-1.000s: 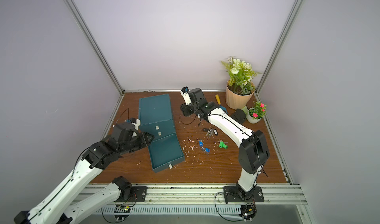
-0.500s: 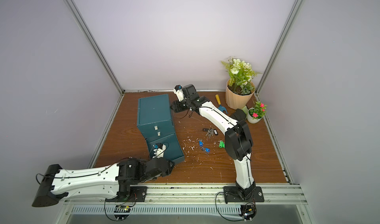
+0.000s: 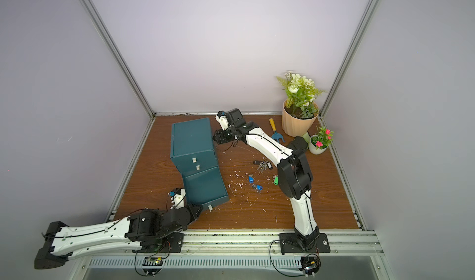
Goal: Take the keys out of the drawer
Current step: Close the drawer in the storage box.
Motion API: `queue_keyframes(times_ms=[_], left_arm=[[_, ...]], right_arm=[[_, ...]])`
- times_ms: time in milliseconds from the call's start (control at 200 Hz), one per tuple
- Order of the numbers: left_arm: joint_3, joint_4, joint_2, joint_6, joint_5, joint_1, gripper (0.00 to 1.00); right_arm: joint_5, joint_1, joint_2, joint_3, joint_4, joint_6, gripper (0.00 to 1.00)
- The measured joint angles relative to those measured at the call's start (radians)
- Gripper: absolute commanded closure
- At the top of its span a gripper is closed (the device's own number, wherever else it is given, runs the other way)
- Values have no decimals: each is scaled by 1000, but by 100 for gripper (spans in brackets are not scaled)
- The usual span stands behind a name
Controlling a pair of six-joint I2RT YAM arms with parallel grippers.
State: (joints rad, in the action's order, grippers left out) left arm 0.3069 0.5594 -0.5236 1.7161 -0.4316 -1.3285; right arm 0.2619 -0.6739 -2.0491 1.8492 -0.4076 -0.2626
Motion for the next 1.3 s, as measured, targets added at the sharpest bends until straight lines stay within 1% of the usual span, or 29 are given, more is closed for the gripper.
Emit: queue_keyframes(times_ms=[260, 400, 460, 525, 640, 721, 816, 866, 941, 1156, 1251, 1301], left_arm=[[-11, 43, 14, 56, -101, 3, 74], [-11, 41, 14, 50, -142, 44, 71], [-13, 23, 13, 36, -148, 72, 69], [-22, -4, 9, 22, -154, 93, 69], [-34, -25, -11, 15, -171, 101, 67], [-38, -35, -24, 16, -190, 101, 66], [-56, -81, -35, 11, -223, 106, 66], [-74, -127, -50, 3, -238, 114, 66], [-101, -195, -89, 1, -262, 126, 66], [-122, -338, -192, 23, -334, 143, 64], [-137, -413, -225, 11, -349, 179, 63], [-144, -469, -251, -9, -349, 212, 62]], right_arm=[[-32, -10, 57, -14, 7, -1, 41], [-48, -14, 99, -3, 18, -4, 40], [-48, -19, 94, 38, 14, 5, 40], [-48, -27, 62, 119, -14, 16, 40], [-48, -43, -33, 290, -51, 27, 40], [-47, -51, -86, 341, -78, 31, 41], [-46, -60, -119, 325, -111, 39, 43], [-42, -62, -120, 309, -92, 31, 43], [-40, -62, -99, 276, -78, 32, 43], [-21, -69, -46, 190, -45, 29, 46], [-18, -69, -31, 156, -16, 25, 46], [-17, -69, -22, 138, -1, 22, 47]])
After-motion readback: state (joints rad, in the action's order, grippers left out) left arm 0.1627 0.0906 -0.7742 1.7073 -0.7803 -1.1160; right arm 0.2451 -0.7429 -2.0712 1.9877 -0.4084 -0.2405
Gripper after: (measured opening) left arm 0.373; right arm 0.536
